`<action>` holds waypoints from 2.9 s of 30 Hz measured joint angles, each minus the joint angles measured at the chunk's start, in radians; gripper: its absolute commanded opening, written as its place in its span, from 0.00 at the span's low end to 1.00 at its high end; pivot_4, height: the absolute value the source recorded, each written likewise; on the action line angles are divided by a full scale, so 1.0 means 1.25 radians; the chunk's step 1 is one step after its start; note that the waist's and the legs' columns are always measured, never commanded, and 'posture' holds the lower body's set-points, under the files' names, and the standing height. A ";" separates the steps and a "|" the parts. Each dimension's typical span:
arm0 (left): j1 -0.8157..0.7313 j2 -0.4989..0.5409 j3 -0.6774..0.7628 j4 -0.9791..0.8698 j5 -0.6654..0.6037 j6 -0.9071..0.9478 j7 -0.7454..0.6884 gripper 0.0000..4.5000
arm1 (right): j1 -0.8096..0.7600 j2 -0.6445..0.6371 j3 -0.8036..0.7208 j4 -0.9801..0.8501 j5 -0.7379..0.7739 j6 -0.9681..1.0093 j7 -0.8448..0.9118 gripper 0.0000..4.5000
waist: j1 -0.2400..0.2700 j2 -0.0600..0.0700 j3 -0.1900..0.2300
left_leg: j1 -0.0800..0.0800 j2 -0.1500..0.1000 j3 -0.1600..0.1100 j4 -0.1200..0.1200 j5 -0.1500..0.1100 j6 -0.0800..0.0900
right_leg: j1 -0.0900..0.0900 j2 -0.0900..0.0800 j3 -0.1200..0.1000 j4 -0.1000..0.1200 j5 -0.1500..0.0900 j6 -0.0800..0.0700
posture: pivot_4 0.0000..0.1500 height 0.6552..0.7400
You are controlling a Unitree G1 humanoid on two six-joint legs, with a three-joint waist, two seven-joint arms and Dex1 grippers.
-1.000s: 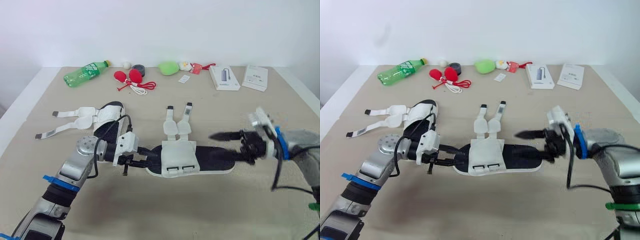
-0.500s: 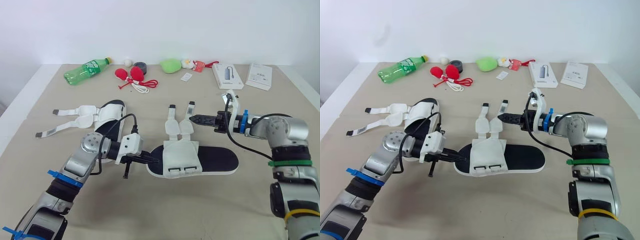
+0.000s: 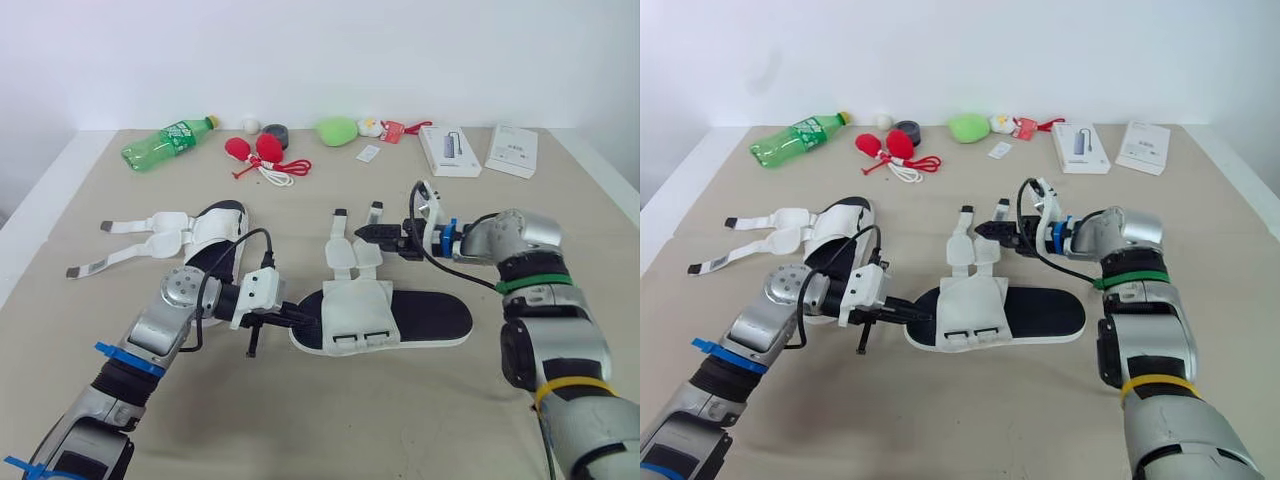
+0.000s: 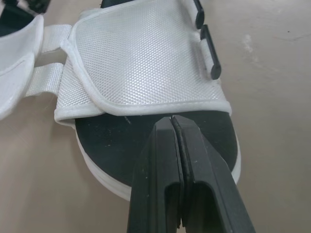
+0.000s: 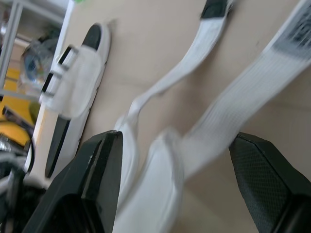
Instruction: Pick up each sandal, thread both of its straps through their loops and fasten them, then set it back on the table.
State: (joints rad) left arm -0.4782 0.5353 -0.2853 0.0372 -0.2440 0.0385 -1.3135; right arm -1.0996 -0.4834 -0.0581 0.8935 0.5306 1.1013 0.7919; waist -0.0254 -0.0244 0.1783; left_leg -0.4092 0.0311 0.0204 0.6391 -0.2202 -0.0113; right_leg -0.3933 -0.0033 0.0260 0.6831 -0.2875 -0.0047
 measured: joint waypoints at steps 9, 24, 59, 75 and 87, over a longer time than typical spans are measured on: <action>0.010 0.001 0.000 -0.015 0.000 0.005 0.007 0.00 | -0.068 0.050 -0.052 0.185 -0.069 -0.157 -0.025 0.70 | 0.000 0.000 0.000 | 0.000 0.000 0.004 0.000 0.000 0.000 | -0.001 -0.001 0.003 0.000 0.001 0.001 | 1.00 1.00; 0.014 0.000 0.000 -0.017 0.000 0.004 0.008 0.00 | -0.022 0.041 0.035 0.079 -0.210 -0.444 0.238 0.01 | 0.000 0.000 0.000 | -0.001 0.000 0.006 -0.001 0.000 0.000 | -0.004 0.000 0.006 0.001 0.001 0.002 | 1.00 1.00; 0.006 -0.009 -0.012 -0.004 0.006 0.000 -0.007 0.00 | 0.306 -0.255 0.352 -0.379 -0.058 -1.697 0.551 0.91 | 0.003 0.000 0.000 | 0.004 0.001 0.007 0.003 0.003 0.002 | 0.002 -0.001 0.007 0.001 0.006 0.001 | 1.00 1.00; 0.004 -0.010 -0.012 -0.002 -0.005 0.085 0.034 0.00 | 0.860 -0.644 0.037 -1.090 0.543 -0.411 0.128 0.99 | 0.001 0.000 0.000 | 0.004 0.004 0.005 0.003 0.004 0.001 | 0.002 0.002 0.006 0.001 0.003 0.007 | 1.00 1.00; 0.022 0.003 -0.012 -0.020 0.031 0.075 0.074 0.00 | 0.916 -0.469 0.076 -1.155 0.417 -0.243 -0.089 0.99 | 0.001 -0.001 0.000 | 0.002 0.002 0.007 0.006 0.005 0.001 | 0.001 0.001 0.009 0.000 0.005 0.011 | 1.00 1.00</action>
State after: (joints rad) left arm -0.4513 0.5396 -0.2997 0.0125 -0.2052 0.1317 -1.2209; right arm 0.0456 -1.0694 0.0369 -0.5503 1.0514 0.7976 0.6807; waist -0.0240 -0.0260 0.1785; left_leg -0.4067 0.0335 0.0293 0.6467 -0.2141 -0.0097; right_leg -0.3917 -0.0024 0.0368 0.6837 -0.2813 0.0091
